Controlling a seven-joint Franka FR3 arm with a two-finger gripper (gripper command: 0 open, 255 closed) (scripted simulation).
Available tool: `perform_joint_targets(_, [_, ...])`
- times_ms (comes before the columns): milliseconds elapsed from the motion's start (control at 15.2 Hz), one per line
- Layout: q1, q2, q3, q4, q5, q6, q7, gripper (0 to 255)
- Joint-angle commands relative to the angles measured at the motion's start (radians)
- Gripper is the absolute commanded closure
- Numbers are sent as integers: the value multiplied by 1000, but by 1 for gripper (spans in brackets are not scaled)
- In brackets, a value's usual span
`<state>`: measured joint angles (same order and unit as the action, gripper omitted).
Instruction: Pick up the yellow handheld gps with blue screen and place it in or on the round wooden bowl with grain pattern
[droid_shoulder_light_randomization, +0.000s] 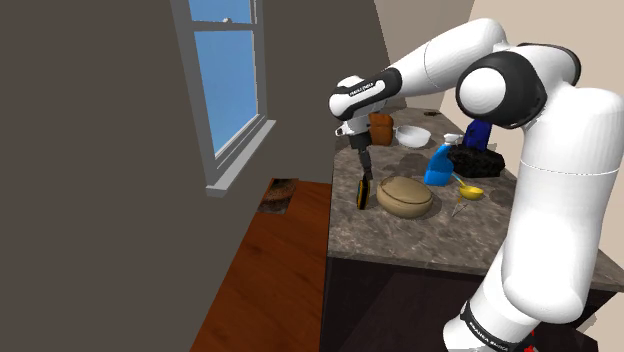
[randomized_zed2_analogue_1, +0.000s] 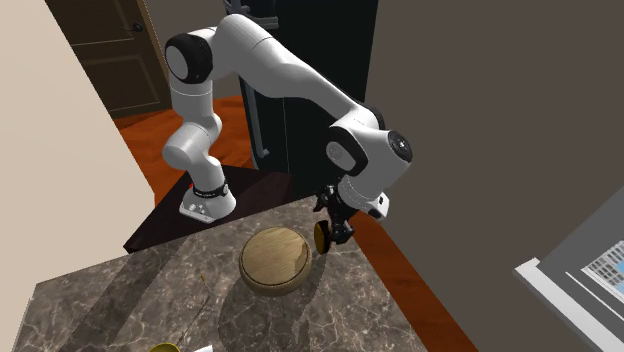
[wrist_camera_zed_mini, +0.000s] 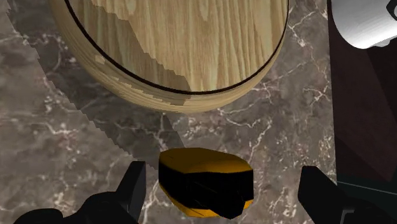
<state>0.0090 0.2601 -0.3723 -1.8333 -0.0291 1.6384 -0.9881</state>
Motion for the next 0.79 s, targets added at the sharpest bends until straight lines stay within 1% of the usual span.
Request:
perform_joint_targets(0, [-1,-4,-1,-33,-2,30,-1,0])
perform_joint_targets(594, [-1,-5,-1,-42,-3,38,-1,0])
perform_joint_targets(660, [-1,-5,-1,-42,-3,38,-1,255])
perform_joint_targets(726, [-1,-5,-1,-42,-3,38,-1,255])
